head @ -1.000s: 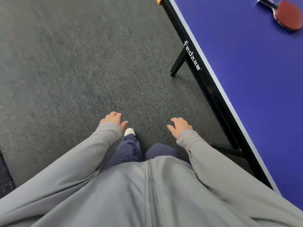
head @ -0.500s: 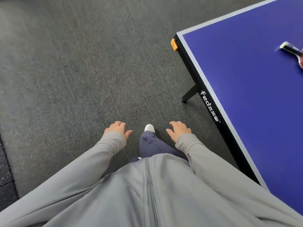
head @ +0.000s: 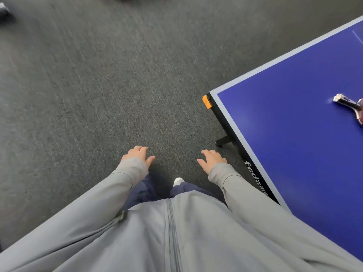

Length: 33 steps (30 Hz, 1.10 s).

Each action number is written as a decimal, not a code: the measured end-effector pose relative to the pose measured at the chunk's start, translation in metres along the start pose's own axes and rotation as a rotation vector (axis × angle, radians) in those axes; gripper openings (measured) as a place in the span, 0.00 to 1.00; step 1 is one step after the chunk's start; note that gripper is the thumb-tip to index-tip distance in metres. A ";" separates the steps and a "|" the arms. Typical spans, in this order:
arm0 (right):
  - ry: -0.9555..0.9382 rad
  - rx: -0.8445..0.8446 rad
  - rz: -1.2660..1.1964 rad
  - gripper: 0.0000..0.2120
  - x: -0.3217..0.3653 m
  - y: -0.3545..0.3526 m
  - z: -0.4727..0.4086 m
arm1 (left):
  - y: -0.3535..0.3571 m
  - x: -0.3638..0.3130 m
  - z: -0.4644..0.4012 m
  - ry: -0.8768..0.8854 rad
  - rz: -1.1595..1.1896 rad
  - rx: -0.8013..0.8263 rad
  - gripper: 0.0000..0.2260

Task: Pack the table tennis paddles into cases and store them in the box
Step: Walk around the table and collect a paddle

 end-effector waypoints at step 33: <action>0.309 -0.087 -0.617 0.22 0.097 -0.231 -0.189 | -0.319 -0.110 -0.308 0.363 -0.481 0.096 0.23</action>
Point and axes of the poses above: each hand's wrist, its own z-axis away from the middle knuckle, its own y-axis out of the palm, x = y × z, the point moved 8 cm from there along -z, towards the middle knuckle, and after that the axes turned 6 degrees about x, right-handed, at the moved point
